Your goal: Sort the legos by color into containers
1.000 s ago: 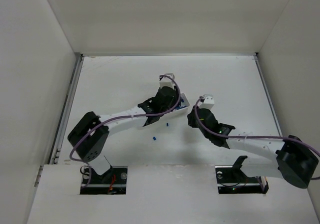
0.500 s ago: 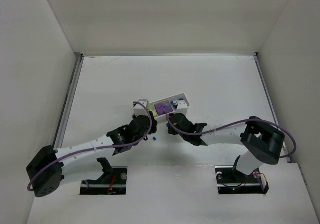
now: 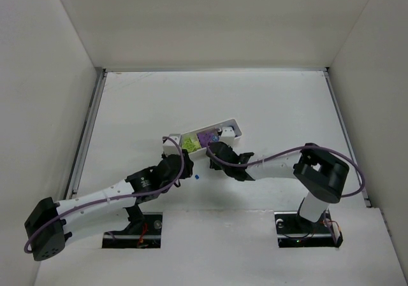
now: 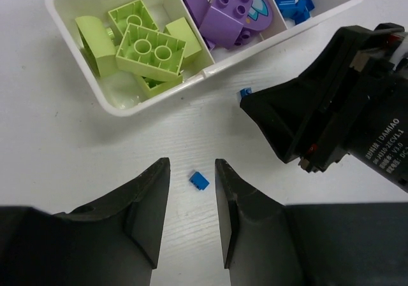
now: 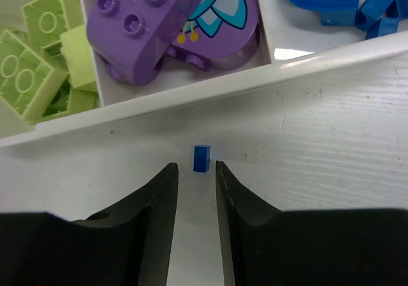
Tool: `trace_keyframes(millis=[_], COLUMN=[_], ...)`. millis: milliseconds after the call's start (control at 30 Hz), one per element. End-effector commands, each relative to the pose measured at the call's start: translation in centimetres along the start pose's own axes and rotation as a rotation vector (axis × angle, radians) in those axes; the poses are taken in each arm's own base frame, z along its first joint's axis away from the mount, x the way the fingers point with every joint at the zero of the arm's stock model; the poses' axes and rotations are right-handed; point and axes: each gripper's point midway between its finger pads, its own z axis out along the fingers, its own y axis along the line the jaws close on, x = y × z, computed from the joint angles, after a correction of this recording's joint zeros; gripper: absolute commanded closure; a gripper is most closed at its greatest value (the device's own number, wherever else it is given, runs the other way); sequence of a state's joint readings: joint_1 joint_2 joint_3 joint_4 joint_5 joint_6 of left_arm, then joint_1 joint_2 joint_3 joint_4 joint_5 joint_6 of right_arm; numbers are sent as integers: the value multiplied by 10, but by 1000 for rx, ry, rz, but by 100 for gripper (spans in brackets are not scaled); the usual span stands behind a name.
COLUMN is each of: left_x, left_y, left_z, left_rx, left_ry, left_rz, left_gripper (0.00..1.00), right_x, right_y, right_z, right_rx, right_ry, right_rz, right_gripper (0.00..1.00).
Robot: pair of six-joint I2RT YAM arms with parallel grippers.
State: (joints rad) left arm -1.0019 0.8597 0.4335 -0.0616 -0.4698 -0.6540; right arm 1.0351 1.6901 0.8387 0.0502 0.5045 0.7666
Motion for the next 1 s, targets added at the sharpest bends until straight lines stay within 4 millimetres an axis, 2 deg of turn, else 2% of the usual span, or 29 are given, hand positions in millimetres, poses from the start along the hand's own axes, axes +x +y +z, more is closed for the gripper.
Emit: trace_keyframes(millis=[0, 167, 333, 400, 533, 667, 733, 833, 867, 967], left_x=[9, 15, 28, 35, 47, 52, 54, 56, 61, 66], left_y=[3, 3, -5, -9, -15, -19, -20, -19, -17, -14], left_z=[-2, -1, 1, 1, 3, 6, 8, 12, 16, 20], left_rx=[3, 15, 47, 65, 73, 70, 63, 41, 29, 17], left_ry=[26, 41, 77, 98, 127, 133, 131, 124, 132, 142], left_rz=[34, 35, 58, 74, 103, 103, 107, 117, 126, 131], left_gripper=[69, 69, 65, 63, 60, 60, 60, 58, 57, 57], right_x=[-9, -9, -7, -9, -18, -44, -63, -96, -119, -142], right_y=[5, 5, 4, 1, 6, 9, 4, -11, -21, -32], right_z=[5, 10, 10, 5, -26, -55, -60, -57, -51, -39], right_rx=[43, 57, 66, 65, 3, -58, -64, -41, -30, -21], right_ry=[-28, -32, -19, -26, -61, -114, -153, -209, -248, -275], right_rz=[45, 45, 37, 41, 58, 75, 71, 77, 92, 118], right_gripper=[64, 71, 86, 87, 87, 86, 86, 85, 85, 84])
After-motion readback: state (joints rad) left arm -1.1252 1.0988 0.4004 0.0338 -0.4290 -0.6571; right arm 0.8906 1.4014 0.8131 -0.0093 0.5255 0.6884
